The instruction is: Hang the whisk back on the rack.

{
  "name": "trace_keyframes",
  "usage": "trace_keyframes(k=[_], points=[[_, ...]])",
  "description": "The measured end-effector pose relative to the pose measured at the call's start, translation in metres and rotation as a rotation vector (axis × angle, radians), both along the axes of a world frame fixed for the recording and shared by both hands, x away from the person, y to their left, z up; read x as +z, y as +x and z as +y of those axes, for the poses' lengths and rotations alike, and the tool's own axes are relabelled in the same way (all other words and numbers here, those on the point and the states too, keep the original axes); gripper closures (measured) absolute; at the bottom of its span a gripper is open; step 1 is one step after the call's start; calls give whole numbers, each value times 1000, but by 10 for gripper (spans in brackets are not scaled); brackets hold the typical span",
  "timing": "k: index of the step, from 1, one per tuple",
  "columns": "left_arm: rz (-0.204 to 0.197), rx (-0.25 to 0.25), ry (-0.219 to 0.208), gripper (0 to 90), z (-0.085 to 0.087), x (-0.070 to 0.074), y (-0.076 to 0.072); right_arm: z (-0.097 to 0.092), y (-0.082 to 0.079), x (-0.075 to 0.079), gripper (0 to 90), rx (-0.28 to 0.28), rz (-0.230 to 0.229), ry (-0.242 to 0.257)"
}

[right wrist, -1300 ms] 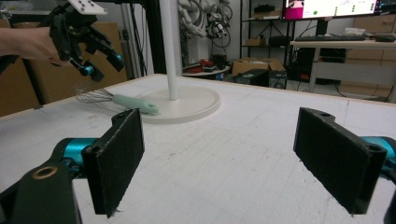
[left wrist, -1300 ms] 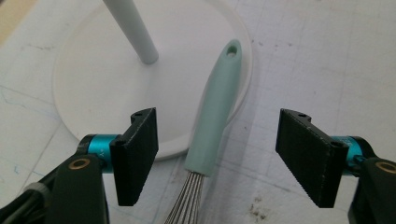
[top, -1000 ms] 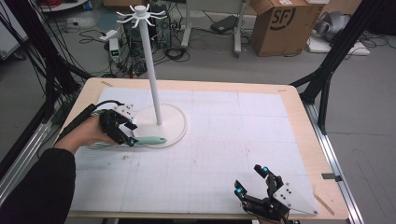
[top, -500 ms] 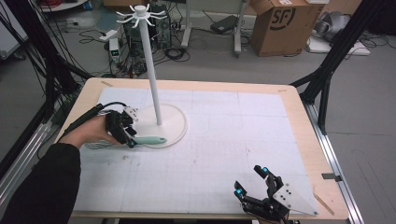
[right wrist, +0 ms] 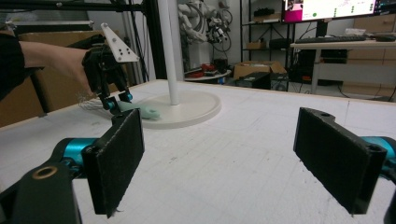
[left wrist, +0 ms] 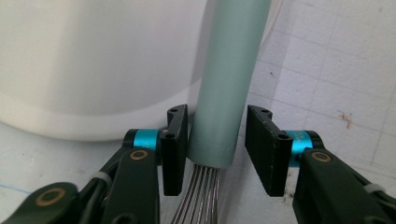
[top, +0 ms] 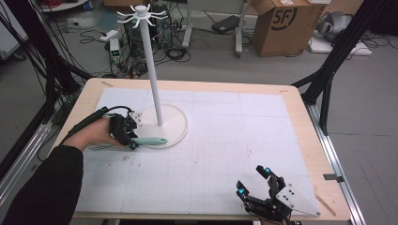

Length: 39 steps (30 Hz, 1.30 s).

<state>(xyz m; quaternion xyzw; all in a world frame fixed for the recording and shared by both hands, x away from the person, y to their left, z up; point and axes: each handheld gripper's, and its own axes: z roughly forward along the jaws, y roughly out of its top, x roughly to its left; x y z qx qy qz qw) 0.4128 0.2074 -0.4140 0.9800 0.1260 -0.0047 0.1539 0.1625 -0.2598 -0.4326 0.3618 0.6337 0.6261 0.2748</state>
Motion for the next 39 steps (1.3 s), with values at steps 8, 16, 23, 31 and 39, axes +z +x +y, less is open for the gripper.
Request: trace_keyframes(k=[8, 16, 23, 31, 39], points=[[-35, -5, 21, 656, -3, 0, -3, -1, 1, 0, 151, -13, 1, 12], [-43, 17, 35, 691, -3, 1, -2, -4, 1, 1, 151, -21, 0, 32], [-28, 59, -62, 693, 9, 24, -6, -4, 1, 1, 151, -23, -3, 28], [-133, 42, -172, 693, 21, 75, -23, -3, 2, 1, 151, -37, -5, 18], [-174, 62, -296, 693, 20, 124, -39, -1, 2, 1, 151, -36, -3, 17]])
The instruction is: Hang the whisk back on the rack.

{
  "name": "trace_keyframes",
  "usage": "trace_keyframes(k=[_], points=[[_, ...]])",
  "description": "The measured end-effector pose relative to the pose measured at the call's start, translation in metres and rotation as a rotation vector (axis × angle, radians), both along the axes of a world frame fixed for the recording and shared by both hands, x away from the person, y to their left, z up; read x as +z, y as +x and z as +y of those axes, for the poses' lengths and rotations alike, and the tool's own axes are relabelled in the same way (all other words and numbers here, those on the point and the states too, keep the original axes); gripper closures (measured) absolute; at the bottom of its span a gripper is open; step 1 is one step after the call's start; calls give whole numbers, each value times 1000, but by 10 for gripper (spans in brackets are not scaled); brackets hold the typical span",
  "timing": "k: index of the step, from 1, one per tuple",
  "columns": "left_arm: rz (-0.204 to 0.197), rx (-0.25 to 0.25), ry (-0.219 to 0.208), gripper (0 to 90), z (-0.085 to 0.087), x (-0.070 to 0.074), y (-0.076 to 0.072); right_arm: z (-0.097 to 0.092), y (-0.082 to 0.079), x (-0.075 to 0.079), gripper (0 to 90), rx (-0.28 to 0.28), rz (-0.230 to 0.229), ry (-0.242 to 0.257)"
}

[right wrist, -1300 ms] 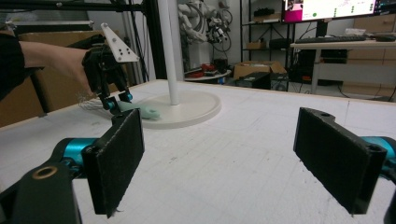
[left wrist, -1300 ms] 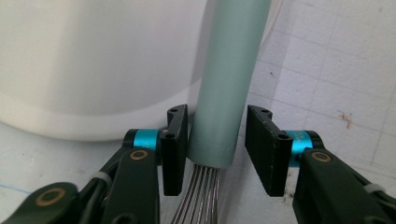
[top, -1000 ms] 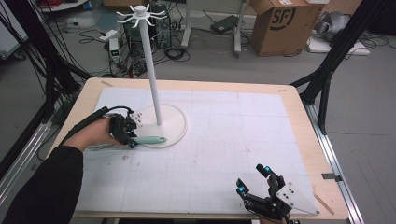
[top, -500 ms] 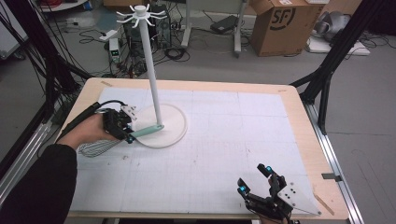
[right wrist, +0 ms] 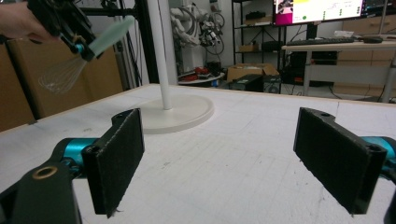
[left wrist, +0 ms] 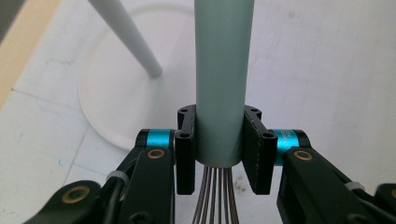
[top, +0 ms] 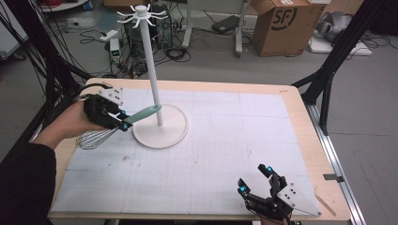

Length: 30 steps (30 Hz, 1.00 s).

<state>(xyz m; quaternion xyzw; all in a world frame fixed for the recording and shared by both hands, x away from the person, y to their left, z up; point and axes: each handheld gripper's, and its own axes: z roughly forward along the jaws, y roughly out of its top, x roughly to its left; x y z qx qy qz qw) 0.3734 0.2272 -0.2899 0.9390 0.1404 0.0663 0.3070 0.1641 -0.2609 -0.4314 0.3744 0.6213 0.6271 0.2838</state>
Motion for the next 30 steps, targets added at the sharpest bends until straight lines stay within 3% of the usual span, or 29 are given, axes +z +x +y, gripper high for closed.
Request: trace_keyframes(k=[7, 12, 19, 21, 26, 30], points=[[-26, 2, -76, 693, 3, 25, -6, -1, 0, -1, 151, -4, 3, 0], [-67, 1, -121, 693, 9, 42, -12, -1, 1, -1, 151, -4, 3, 0], [-111, 37, -188, 693, 25, 64, -14, 5, 0, -1, 151, 15, -8, -37], [-113, 36, -212, 693, 31, 71, -15, 4, 2, -1, 151, 16, -6, -36], [-144, 72, -215, 693, 45, 94, -12, 1, 3, -1, 151, 8, 0, -13], [-156, 93, -270, 693, 57, 112, -11, 2, 3, -1, 151, 9, -4, -20]])
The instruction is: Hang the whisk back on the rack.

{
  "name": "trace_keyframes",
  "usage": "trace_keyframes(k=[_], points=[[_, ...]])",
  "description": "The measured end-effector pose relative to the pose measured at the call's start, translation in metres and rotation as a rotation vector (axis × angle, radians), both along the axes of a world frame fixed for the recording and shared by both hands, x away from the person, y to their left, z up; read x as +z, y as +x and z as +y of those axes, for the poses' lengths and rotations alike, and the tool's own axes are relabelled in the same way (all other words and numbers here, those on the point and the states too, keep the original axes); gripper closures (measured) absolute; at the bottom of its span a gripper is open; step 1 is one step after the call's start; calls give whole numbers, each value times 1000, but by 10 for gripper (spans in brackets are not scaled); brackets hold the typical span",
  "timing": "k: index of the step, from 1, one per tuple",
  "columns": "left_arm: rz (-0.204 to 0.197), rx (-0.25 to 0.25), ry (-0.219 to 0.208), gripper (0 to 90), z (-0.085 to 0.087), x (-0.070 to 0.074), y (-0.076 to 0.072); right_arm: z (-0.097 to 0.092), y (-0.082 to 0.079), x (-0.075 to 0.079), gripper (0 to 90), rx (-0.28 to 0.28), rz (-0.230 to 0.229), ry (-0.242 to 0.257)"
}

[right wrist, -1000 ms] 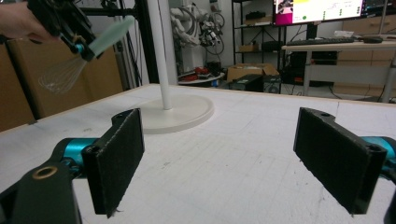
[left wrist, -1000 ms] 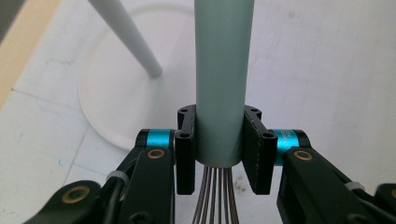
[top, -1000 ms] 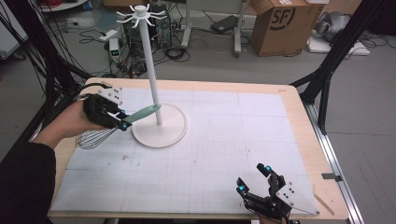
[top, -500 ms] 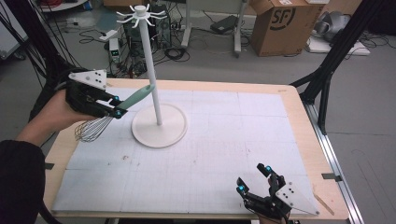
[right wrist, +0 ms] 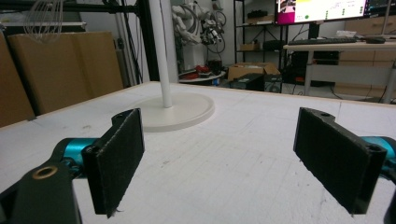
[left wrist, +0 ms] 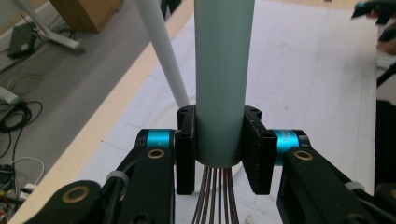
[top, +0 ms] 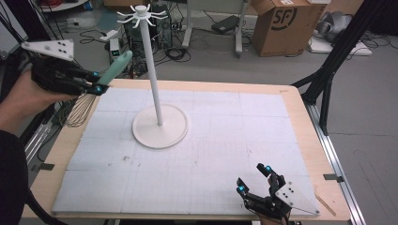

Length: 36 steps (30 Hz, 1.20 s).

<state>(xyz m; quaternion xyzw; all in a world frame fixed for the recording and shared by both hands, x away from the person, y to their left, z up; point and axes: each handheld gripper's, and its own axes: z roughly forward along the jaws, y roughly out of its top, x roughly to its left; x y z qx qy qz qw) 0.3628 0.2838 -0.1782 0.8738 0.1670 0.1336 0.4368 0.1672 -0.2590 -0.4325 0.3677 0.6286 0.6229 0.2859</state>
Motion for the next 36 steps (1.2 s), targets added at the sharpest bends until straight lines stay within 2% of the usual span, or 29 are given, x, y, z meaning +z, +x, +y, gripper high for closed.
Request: trace_keyframes(k=[3, 7, 9, 12, 18, 28, 36], points=[[-1, 10, -26, 693, 7, 10, 2, 0, 0, 0, 151, 1, 3, 0], [-6, 17, -38, 692, 13, 20, 5, -1, 1, 0, 151, -3, 4, 3], [4, 17, -57, 693, 16, 23, 8, -2, 1, 0, 151, -8, 4, 6], [4, 19, -47, 693, 18, 27, 13, -2, 0, 0, 151, -9, 3, 7], [0, 25, -56, 692, 20, 34, 23, -2, 3, -1, 151, -7, 11, 11], [-12, 34, -63, 692, 20, 40, 31, -2, 5, -1, 151, 1, 11, 21], [11, 33, -59, 692, 13, 35, 37, -3, 4, -1, 151, 0, 9, 27]])
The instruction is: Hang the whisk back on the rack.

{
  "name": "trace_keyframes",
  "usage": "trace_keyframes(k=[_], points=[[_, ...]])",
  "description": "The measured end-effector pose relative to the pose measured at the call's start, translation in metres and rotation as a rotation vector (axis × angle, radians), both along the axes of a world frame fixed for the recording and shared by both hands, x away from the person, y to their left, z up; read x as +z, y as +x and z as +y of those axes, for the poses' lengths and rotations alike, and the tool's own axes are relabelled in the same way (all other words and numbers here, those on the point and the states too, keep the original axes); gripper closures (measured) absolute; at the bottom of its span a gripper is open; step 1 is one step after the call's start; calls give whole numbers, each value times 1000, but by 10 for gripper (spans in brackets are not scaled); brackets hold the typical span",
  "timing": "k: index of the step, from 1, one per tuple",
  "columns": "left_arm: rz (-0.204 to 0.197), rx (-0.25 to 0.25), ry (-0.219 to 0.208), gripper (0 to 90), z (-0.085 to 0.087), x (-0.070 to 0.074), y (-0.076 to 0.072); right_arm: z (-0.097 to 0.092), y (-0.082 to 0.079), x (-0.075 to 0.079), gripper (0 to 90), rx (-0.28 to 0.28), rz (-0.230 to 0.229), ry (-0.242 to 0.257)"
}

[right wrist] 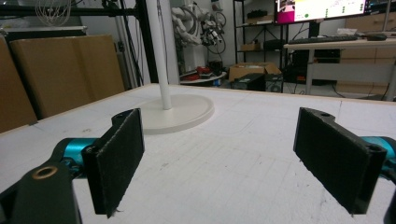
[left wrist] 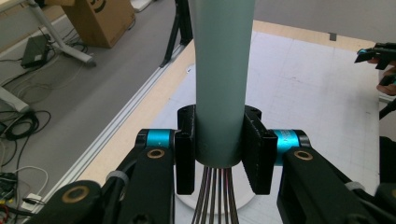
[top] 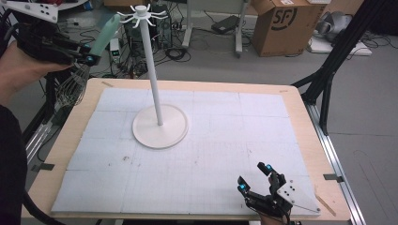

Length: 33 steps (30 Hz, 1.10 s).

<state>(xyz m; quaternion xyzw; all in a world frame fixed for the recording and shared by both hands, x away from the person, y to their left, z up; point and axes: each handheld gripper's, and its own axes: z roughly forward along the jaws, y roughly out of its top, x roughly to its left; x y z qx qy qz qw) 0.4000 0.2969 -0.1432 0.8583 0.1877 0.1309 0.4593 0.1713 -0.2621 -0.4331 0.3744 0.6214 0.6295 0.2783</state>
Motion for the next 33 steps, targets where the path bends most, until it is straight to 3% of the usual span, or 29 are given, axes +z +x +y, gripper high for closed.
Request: trace_keyframes(k=[27, 33], points=[[2, -2, 41, 692, -24, -17, 16, -3, -1, 1, 151, -10, -2, 12], [2, 6, -4, 690, -23, -28, 19, -4, -2, 1, 151, -18, -2, 12]])
